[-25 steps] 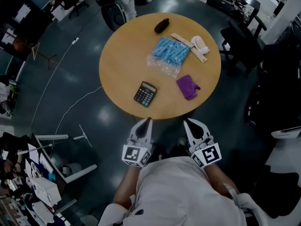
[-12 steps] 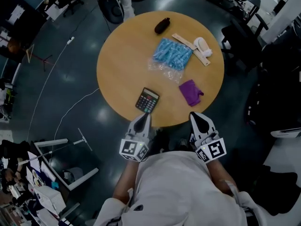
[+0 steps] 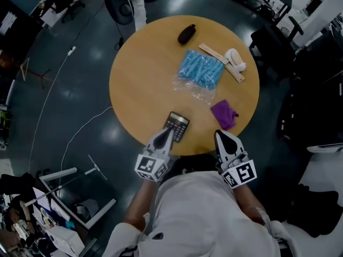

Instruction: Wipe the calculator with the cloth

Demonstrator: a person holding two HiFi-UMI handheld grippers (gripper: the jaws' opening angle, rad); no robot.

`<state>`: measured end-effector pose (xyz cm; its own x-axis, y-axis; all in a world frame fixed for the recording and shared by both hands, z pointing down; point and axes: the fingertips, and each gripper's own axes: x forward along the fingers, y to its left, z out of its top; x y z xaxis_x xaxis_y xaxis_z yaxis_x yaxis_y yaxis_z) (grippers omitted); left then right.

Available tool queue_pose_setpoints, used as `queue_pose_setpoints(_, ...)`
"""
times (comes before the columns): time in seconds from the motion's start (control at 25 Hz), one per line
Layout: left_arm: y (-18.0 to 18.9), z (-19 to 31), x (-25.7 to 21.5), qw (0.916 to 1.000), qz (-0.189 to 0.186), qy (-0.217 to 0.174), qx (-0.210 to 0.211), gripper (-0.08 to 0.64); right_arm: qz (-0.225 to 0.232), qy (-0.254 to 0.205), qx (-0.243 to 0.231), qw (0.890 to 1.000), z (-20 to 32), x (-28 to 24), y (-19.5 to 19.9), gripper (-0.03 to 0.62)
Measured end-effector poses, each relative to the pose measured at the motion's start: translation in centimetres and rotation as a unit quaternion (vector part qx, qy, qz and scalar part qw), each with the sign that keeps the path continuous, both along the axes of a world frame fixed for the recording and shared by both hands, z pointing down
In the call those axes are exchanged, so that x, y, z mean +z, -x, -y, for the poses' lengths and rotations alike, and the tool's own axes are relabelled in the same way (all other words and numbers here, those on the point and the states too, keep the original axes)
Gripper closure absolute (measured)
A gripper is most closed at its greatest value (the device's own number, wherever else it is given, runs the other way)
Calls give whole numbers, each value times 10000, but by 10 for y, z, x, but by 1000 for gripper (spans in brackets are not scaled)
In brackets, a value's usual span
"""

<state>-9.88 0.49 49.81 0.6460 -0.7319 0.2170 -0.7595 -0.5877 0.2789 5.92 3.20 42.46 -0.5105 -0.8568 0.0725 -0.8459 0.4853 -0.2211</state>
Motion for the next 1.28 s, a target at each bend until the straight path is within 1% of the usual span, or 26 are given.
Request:
queue_pose_setpoints(0.16,6,23,17,9991,203,102,348,548,-34,77,-97,9999,16,7,2,577)
queue_pose_setpoints(0.24,3,32,31,9956,484,182,784,548,-36,156,-119,9998,22,11,0,577)
queue_pose_setpoints(0.28,-1,37,40,9910,714,212,1113,548,-38,187,-131,9997,25,14,-1,577)
queue_pose_setpoints(0.32,-5,42,51,9835,995,221,1494,547,-35,212,-144,9997,29,17,-1,577)
queue_pose_setpoints(0.36,-9,47,63,9731,1291,212,1897,546,-32,236,-158,9996,32,19,-1,577)
queue_pose_setpoints(0.44,-21,57,87,9473,1754,268,2667,546,-39,296,-185,9994,37,24,-2,577)
queue_pose_setpoints(0.56,-34,72,124,9065,2100,728,3591,545,-51,379,-207,9991,42,30,-6,577)
queue_pose_setpoints(0.68,-40,90,157,8693,2474,1098,4137,544,-90,473,-204,9986,44,38,-9,577)
queue_pose_setpoints(0.8,-44,98,182,8381,2763,1337,4509,506,-143,574,-150,9981,46,45,-16,577)
queue_pose_setpoints(0.84,-45,97,190,8264,2839,1433,4646,493,-154,609,-121,9980,46,47,-18,577)
queue_pose_setpoints(0.88,-45,95,198,8122,2942,1515,4805,491,-160,645,-92,9977,46,48,-20,577)
queue_pose_setpoints(0.92,-44,91,205,7954,3071,1574,4983,491,-165,681,-68,9975,47,50,-21,577)
queue_pose_setpoints(1.04,-40,76,224,7386,3477,1669,5530,489,-184,787,-21,9967,49,55,-24,577)
queue_pose_setpoints(1.08,-38,71,229,7208,3578,1706,5687,486,-184,816,-8,9965,49,57,-24,577)
queue_pose_setpoints(1.12,-37,65,232,7048,3646,1750,5828,485,-181,846,4,9963,50,58,-25,577)
queue_pose_setpoints(1.16,-37,61,234,6909,3692,1794,5952,483,-175,877,13,9960,50,59,-25,577)
queue_pose_setpoints(1.28,-40,58,239,6557,3845,1865,6225,474,-148,968,13,9952,52,64,-25,577)
